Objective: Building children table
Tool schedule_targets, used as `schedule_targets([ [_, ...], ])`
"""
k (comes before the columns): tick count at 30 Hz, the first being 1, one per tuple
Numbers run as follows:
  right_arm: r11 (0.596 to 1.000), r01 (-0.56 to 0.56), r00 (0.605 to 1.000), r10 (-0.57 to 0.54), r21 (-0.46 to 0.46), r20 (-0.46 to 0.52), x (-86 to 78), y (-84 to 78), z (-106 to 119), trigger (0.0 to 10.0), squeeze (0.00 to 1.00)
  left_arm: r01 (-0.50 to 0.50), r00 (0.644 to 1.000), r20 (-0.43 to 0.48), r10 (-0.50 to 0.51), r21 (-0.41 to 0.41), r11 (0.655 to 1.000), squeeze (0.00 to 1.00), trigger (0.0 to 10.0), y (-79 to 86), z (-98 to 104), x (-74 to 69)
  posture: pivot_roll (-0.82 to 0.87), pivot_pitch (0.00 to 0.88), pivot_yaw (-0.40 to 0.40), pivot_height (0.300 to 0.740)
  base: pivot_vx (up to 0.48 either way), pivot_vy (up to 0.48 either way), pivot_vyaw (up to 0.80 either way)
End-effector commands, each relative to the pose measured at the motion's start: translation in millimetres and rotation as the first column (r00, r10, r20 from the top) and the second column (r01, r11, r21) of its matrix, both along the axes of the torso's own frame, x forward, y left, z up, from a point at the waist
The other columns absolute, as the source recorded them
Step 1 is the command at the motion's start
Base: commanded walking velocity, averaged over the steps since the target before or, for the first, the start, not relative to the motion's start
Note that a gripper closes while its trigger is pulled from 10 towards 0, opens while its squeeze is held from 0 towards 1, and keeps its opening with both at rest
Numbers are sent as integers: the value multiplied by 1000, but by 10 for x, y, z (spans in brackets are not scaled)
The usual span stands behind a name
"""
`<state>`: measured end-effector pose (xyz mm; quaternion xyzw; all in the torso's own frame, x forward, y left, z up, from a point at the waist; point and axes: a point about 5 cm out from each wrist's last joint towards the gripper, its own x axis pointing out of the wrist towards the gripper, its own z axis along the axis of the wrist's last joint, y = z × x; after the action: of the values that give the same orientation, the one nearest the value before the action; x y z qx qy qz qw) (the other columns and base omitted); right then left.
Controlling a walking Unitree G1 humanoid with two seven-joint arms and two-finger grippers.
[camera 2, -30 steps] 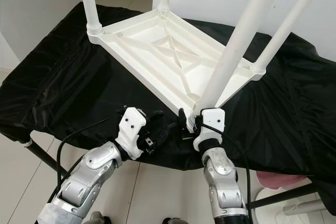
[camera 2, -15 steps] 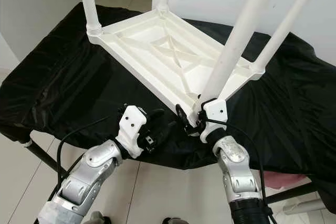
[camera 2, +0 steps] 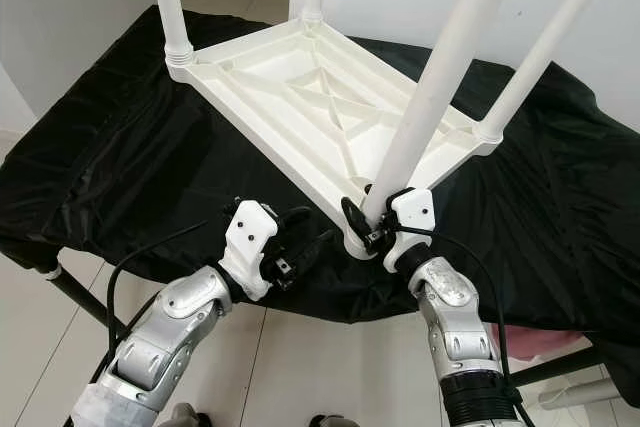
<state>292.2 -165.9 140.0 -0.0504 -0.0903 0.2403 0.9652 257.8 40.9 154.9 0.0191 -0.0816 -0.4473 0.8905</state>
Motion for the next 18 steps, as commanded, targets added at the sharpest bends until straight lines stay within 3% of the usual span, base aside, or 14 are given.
schedule_targets([
  [1,999,24,999,-25,-21,-45,-37,-22,-99,10000,0,7,1000,-4,-6,8,1000,0,10000,-10,-15,-4,36,111,-76,740,0,0,0],
  [8,974,225,974,-224,19,-36,-30,-59,-45,10000,0,11,1000,-7,-11,8,1000,0,10000,-6,-19,-11,32,113,-64,740,0,0,0],
  [11,925,377,925,-375,39,-57,-35,-15,-80,10000,0,24,1000,-10,-24,12,1000,0,10000,-29,-29,-23,26,116,-57,740,0,0,0],
  [18,843,533,845,-529,67,-76,-70,127,-122,10000,0,32,999,-8,-32,20,999,0,10000,-35,-30,-25,35,121,-62,740,0,0,0],
])
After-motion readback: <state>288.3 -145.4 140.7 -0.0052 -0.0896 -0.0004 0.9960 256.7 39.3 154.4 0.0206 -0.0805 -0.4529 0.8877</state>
